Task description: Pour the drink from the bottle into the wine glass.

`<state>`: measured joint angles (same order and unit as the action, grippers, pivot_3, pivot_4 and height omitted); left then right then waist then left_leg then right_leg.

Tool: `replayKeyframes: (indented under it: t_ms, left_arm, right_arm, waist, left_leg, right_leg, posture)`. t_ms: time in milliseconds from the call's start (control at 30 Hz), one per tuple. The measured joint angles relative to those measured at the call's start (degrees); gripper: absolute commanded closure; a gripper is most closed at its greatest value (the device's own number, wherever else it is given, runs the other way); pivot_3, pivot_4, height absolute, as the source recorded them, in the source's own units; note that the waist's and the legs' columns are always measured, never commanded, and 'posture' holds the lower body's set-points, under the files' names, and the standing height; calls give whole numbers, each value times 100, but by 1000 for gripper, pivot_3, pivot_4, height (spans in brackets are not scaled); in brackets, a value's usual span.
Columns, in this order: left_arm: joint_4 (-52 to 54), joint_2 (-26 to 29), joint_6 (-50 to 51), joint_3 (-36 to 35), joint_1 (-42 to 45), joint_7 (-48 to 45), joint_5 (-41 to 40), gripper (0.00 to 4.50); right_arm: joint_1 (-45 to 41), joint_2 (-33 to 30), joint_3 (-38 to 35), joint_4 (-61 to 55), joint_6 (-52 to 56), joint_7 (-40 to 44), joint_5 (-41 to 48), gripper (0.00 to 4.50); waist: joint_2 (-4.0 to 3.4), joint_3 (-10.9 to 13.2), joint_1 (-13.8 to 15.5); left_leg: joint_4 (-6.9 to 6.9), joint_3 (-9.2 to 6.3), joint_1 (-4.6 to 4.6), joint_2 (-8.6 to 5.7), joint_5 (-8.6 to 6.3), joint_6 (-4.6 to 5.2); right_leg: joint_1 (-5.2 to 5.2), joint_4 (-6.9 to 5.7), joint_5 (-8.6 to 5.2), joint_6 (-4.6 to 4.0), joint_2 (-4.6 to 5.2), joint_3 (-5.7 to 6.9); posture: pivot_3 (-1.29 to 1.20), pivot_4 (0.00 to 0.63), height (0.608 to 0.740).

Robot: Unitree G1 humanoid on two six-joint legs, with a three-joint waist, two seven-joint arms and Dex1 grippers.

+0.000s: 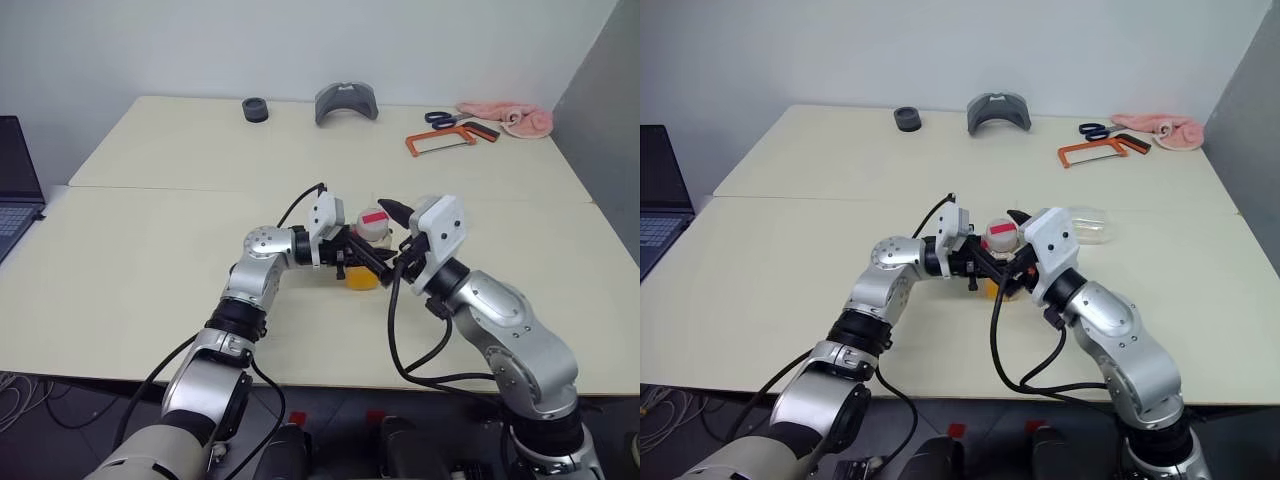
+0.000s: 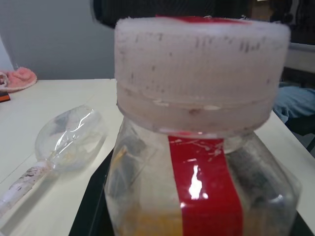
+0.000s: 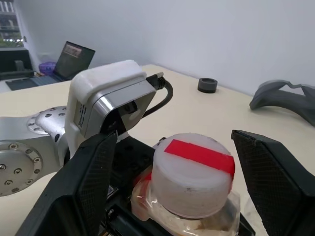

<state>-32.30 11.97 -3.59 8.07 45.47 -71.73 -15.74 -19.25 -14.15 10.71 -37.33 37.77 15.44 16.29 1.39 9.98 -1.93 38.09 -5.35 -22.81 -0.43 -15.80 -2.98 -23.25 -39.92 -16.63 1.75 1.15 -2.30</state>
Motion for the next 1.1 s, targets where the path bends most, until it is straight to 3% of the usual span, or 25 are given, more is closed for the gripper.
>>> replayKeyframes:
  t_ms: [200,300,433,467,667,867,1000,1100]
  left_arm:
    - [-89,-22,-116,0,9,12,45,2784]
    - [-138,-22,-171,0,9,20,60,2784]
    - [-163,-21,-191,-2,10,43,76,2784]
    - [-165,-21,-201,-10,10,47,76,2785]
    - [-164,17,-195,-29,16,-20,70,2786]
    - [59,182,-56,10,25,-551,1,2793]
    - [249,216,58,13,86,-673,-55,2812]
    - [277,229,119,12,78,-640,-67,2814]
  right_arm:
    - [47,233,20,149,-130,-254,-254,553]
    - [109,293,43,191,-190,-315,-372,1140]
    - [187,325,165,237,-253,-309,-440,2507]
    - [187,341,167,251,-277,-308,-444,2635]
    - [144,205,166,452,-573,67,-361,2630]
    - [-1118,-1398,-175,1735,-1102,2975,645,2630]
    - [-1934,-1708,-270,2531,-760,4070,1194,2630]
    - [-1960,-1661,-309,2607,-688,4117,1308,1568]
  waist:
    - [0,0,-3]
    - [0,0,-4]
    - [0,0,-9]
    - [0,0,-9]
    - [0,0,-10]
    - [-4,5,-27]
    - [-3,5,-56]
    - [-3,5,-55]
  left_leg:
    - [-1,1,0,-2,-1,1]
    - [-1,1,1,-2,-1,1]
    - [-1,1,1,-2,-1,1]
    - [-1,1,1,-2,-1,1]
    - [0,4,1,-5,-1,2]
    - [-3,39,6,-6,-2,4]
    - [-3,35,6,2,-2,4]
    - [-3,34,0,6,-2,4]
  right_leg:
    - [0,0,0,0,-1,0]
    - [0,0,0,0,-1,0]
    - [0,0,0,0,-1,0]
    - [0,0,0,0,-2,0]
    - [0,1,0,0,-2,0]
    - [4,5,0,0,-10,1]
    - [4,3,0,-1,-12,6]
    - [0,3,0,-1,-3,1]
  posture:
    - [0,150,740]
    - [0,150,740]
    - [0,150,740]
    - [0,150,740]
    - [0,150,740]
    - [0,150,740]
    - [0,150,740]
    - [0,150,740]
